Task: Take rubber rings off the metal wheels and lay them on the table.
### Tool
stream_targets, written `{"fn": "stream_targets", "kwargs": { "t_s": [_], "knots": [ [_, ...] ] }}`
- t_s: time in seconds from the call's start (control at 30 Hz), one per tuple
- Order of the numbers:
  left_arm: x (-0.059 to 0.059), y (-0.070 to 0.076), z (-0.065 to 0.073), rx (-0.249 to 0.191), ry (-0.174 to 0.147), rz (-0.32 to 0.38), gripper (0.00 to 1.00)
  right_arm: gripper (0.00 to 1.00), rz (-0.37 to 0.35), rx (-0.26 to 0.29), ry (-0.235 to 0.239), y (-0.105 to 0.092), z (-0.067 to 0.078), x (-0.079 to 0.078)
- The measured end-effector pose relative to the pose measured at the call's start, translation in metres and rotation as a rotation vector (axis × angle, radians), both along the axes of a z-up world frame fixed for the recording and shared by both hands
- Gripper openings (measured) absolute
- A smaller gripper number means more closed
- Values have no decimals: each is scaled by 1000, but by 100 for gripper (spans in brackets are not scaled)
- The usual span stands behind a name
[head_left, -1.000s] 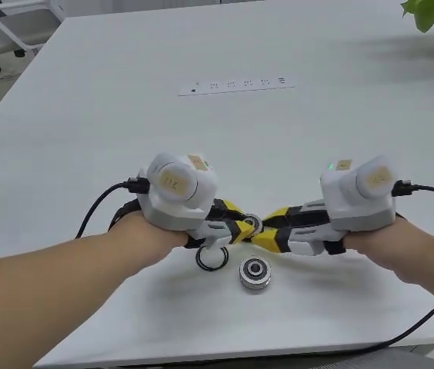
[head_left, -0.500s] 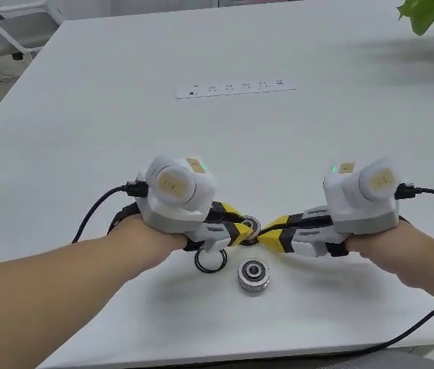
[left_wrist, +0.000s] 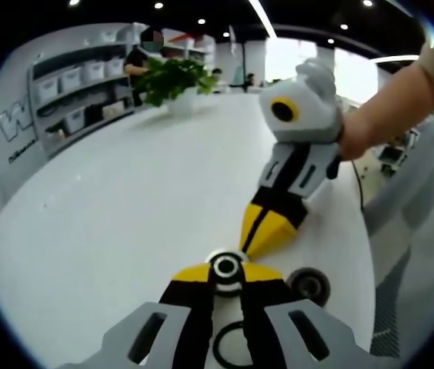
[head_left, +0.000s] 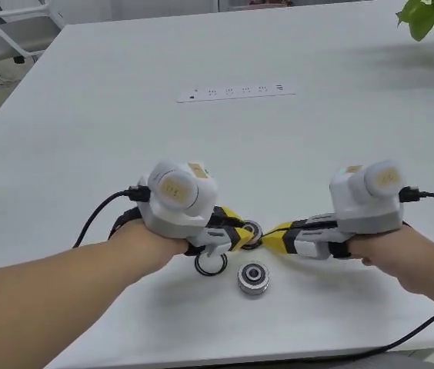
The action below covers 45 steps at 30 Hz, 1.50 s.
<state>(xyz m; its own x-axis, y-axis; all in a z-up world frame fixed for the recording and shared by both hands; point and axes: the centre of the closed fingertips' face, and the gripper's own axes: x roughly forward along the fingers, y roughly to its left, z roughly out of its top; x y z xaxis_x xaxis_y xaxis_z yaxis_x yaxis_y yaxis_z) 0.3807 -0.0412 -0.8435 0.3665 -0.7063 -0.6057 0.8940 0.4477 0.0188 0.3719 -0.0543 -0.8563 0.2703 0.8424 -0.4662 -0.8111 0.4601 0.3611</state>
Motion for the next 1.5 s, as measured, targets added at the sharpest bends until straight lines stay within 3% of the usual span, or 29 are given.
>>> {"fn": "stream_targets", "kwargs": {
  "t_s": [0.23, 0.3, 0.73, 1.27, 1.3, 1.33, 1.4, 1.5],
  "knots": [
    [1, 0, 0, 2, -4, 7, 13, 0, -46, 49, 49, -1, 6, 1],
    [1, 0, 0, 3, -3, 8, 13, 0, -89, 102, 83, 1, 12, 4],
    [0, -2, -1, 15, -8, 26, 12, 0, -159, 141, 137, 2, 15, 3],
    [0, -2, -1, 30, -21, 34, 12, 0, -129, 146, 132, 14, 23, -2],
    [0, -2, -1, 30, -22, 34, 12, 0, -124, 156, 136, 16, 25, -3],
    [0, -2, -1, 30, -22, 34, 12, 0, -96, 212, 150, 24, 34, -7],
    [0, -2, -1, 29, -22, 34, 12, 0, -95, 167, 110, 21, 33, -4],
    [0, -2, -1, 26, -20, 35, 12, 0, -87, 176, 128, 18, 34, -6]
  ]
}}
